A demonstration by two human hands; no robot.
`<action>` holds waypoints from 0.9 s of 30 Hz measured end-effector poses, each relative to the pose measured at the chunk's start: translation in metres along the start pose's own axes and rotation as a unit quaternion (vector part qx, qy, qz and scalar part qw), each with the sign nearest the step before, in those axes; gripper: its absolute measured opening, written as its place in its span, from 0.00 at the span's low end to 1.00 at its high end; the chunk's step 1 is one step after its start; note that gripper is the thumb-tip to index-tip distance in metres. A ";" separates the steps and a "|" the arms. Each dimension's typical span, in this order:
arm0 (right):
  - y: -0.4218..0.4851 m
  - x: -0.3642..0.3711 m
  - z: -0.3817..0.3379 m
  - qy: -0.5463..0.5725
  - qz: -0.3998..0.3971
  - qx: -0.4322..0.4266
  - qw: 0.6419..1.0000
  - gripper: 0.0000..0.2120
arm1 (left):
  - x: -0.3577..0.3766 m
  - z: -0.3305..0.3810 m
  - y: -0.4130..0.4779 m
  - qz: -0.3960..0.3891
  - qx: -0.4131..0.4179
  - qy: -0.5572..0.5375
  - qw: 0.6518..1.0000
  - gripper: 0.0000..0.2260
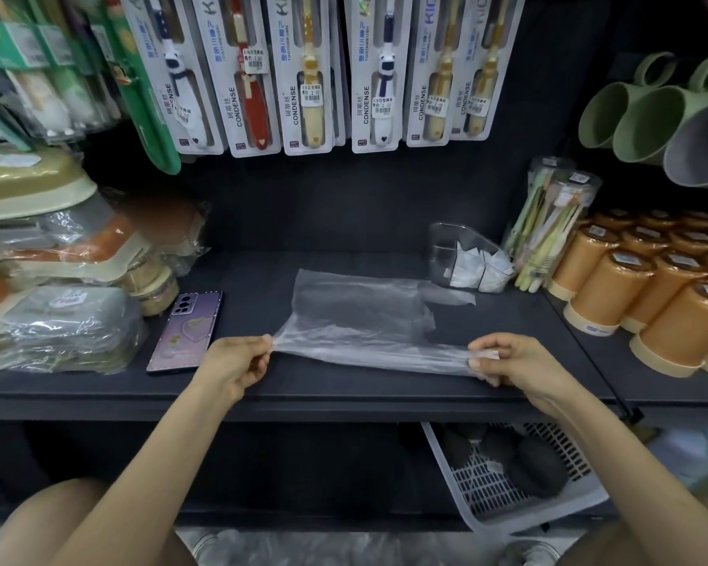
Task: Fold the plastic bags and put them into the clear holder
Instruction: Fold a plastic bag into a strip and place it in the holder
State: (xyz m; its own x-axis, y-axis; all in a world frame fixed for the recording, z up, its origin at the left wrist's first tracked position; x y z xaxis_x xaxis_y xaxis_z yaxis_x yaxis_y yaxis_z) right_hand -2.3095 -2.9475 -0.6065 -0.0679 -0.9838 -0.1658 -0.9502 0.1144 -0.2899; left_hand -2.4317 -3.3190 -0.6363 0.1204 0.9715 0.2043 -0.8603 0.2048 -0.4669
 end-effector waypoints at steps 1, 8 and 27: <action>-0.001 0.001 0.001 -0.002 -0.005 0.004 1.000 0.10 | -0.002 0.001 0.000 0.014 0.011 0.045 0.999 0.08; -0.004 0.003 0.007 -0.011 -0.019 0.035 0.999 0.13 | 0.005 0.000 0.000 0.023 0.017 0.135 0.990 0.08; 0.050 0.171 -0.112 -0.490 -0.043 -0.200 0.847 0.20 | 0.004 0.015 -0.019 0.056 0.132 0.356 0.924 0.12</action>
State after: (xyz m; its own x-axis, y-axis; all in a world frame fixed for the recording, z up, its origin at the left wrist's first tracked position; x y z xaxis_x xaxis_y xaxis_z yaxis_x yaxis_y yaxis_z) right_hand -2.4021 -3.1252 -0.5440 0.1050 -0.3772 -0.9202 -0.9792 -0.2008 -0.0294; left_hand -2.4223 -3.3204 -0.6137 0.2375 0.8369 -0.4932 -0.9666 0.1535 -0.2052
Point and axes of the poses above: each hand's wrist, its own y-axis towards the middle knuckle, its own x-axis out of the palm, z = x × y, the point moved 10 cm from there along y, towards the middle knuckle, and after that the axes turned 12 degrees about -z, right-handed, at the moved point
